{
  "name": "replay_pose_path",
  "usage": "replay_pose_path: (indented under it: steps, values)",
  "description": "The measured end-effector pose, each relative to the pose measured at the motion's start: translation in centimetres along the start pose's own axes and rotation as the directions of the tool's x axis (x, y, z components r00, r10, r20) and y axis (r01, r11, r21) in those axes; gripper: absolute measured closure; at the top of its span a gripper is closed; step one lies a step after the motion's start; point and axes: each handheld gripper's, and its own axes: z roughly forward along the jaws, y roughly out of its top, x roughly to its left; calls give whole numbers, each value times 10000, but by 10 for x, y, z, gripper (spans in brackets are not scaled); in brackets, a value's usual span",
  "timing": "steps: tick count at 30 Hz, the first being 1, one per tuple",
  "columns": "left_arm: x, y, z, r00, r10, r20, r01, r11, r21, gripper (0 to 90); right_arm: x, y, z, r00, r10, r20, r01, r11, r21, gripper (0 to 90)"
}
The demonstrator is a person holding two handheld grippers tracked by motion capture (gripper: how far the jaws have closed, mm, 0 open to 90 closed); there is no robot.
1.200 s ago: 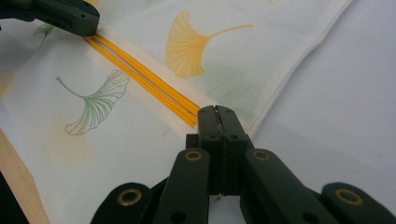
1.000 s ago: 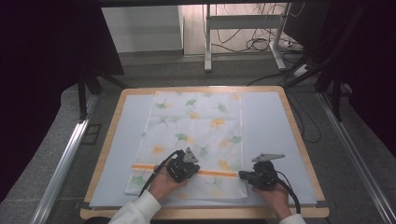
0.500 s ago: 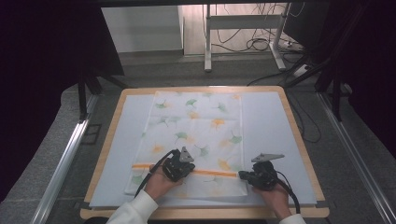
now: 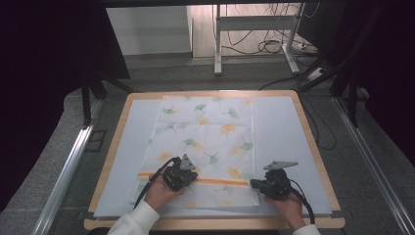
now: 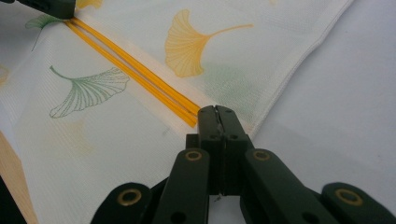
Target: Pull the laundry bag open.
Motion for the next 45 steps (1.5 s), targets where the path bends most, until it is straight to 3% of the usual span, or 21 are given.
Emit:
replay_pose_path:
  steps: [17, 34, 45]
  values:
    - [15, -18, -15, 9981, -162, -591, 175, 9996, 219, 900, 1, 0, 0, 10000, 12, 24, -12, 10000, -13, 898]
    - [34, -39, -29, 9933, -675, -938, 702, 9972, 256, 900, 0, 0, 0, 10000, 2, 11, -2, 10000, -23, 897]
    - [46, -52, -38, 9887, -1169, -933, 1193, 9926, 204, 900, 0, 0, 0, 10000, -21, 9, 21, 10000, -28, 897]
